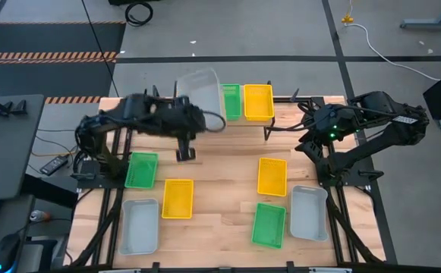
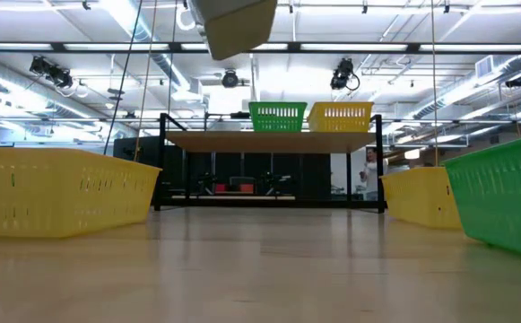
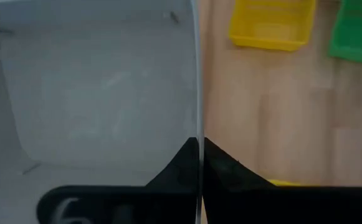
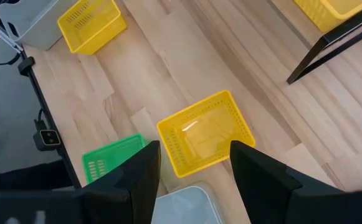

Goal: Stack baskets on shelf by color
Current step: Put the middle gray bin on the shelf

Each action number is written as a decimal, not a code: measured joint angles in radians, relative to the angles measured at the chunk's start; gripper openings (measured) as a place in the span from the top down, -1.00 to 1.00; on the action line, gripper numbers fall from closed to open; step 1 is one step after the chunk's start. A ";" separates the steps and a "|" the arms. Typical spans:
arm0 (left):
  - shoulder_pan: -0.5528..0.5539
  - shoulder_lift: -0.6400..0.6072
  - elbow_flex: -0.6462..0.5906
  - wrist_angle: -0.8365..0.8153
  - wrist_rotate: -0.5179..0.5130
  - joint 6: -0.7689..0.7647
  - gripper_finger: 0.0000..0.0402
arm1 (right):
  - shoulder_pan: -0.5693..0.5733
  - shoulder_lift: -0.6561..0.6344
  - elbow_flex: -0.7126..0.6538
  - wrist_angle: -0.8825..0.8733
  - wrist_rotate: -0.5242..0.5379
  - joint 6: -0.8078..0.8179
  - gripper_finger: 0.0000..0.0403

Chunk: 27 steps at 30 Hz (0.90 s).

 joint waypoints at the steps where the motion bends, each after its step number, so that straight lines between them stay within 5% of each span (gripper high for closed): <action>1: 0.020 -0.007 0.000 0.000 0.003 0.033 0.96 | 0.000 0.000 0.000 0.000 0.000 0.000 0.01; 12: 0.251 -0.033 -0.006 0.002 0.099 0.240 0.97 | 0.000 0.000 0.000 -0.001 0.000 -0.004 0.01; 27: 0.364 -0.086 -0.322 0.004 0.135 0.392 0.97 | -0.002 0.000 0.000 -0.007 0.087 -0.044 0.01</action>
